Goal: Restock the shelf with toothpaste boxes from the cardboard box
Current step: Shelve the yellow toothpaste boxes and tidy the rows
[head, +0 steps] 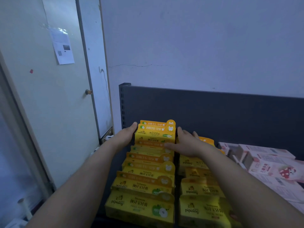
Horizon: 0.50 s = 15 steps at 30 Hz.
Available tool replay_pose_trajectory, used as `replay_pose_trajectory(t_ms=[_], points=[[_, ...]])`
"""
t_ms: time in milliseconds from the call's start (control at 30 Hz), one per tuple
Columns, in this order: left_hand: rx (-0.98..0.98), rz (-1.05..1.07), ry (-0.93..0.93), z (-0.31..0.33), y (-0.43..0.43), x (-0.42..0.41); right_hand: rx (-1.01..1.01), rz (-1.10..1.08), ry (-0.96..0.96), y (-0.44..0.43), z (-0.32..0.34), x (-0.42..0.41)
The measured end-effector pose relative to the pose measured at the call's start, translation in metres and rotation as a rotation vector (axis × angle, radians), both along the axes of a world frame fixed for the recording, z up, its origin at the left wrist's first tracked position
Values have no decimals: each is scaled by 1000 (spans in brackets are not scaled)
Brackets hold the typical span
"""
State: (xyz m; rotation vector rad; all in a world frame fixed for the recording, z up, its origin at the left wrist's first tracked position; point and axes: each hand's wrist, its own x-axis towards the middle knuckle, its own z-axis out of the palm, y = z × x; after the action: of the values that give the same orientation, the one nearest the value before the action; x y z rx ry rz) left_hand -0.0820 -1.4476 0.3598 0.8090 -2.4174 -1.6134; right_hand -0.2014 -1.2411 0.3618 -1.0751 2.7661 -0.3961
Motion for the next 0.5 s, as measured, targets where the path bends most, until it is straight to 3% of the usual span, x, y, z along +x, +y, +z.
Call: replay_pose_trajectory(t_ms=[367, 500], points=[[-387, 72, 262, 38, 85, 68, -33, -1, 132, 101, 37, 57], [-429, -51, 319, 32, 141, 83, -24, 27, 68, 159, 29, 74]])
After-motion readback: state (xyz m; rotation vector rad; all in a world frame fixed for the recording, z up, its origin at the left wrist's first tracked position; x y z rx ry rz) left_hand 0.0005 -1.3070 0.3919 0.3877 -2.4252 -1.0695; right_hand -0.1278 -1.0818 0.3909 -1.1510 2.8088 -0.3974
